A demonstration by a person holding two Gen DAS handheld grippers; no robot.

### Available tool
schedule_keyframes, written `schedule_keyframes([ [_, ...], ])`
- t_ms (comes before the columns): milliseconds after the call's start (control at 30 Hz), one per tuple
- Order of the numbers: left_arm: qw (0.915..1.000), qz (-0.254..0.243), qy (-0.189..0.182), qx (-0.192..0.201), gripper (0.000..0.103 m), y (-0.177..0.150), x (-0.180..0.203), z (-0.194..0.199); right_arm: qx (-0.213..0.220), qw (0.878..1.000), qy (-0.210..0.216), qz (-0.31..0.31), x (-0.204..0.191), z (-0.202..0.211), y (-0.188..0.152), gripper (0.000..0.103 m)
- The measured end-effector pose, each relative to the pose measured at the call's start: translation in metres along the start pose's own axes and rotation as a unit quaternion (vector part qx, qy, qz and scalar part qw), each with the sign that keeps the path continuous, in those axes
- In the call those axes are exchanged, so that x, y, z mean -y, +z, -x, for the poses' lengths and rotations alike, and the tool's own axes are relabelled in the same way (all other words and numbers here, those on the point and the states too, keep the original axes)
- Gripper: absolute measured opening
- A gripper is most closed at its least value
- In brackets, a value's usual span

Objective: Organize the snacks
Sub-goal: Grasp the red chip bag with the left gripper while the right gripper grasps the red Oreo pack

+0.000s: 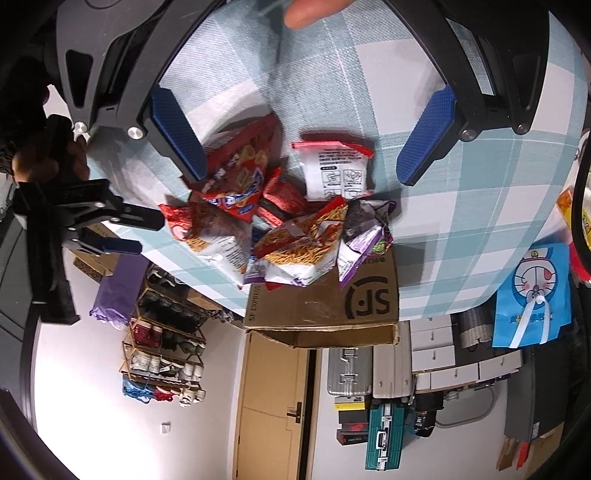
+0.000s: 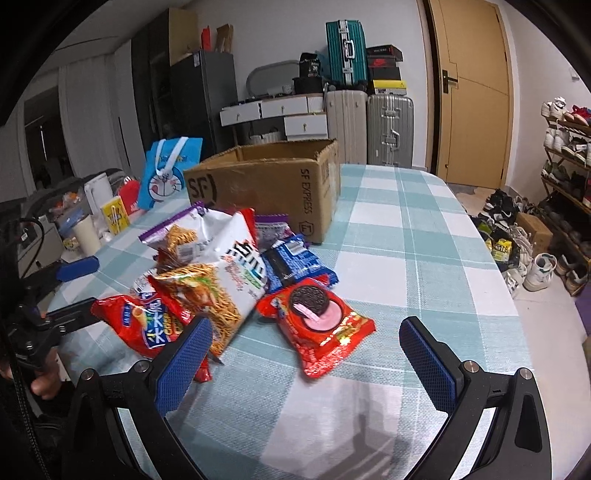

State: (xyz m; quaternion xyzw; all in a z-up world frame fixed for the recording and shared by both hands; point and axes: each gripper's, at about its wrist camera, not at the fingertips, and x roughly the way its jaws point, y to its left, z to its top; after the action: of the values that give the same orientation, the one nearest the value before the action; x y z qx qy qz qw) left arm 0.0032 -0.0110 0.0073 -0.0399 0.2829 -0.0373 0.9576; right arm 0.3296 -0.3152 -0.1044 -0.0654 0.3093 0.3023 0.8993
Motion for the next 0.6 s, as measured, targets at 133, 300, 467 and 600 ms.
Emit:
schedule_keyframes([
  [133,0.9998,-0.005,-0.021,-0.004,0.102,0.002,0.007,0.004,-0.014,1.000,-0.001,-0.003,0.007,-0.005,0.001,0.103],
  [300,0.9992,-0.019,-0.029,-0.019,0.102,0.001,0.017,-0.004,-0.065,0.998,-0.015,-0.001,0.015,-0.023,0.003,0.103],
  [467,0.9977,-0.035,-0.047,-0.033,0.101,0.005,0.028,-0.019,-0.091,0.996,-0.017,0.006,0.018,-0.038,0.006,0.103],
  [600,0.9952,-0.055,-0.052,-0.062,0.097,0.005,0.038,-0.037,-0.116,0.993,-0.010,0.016,0.017,-0.053,0.011,0.103],
])
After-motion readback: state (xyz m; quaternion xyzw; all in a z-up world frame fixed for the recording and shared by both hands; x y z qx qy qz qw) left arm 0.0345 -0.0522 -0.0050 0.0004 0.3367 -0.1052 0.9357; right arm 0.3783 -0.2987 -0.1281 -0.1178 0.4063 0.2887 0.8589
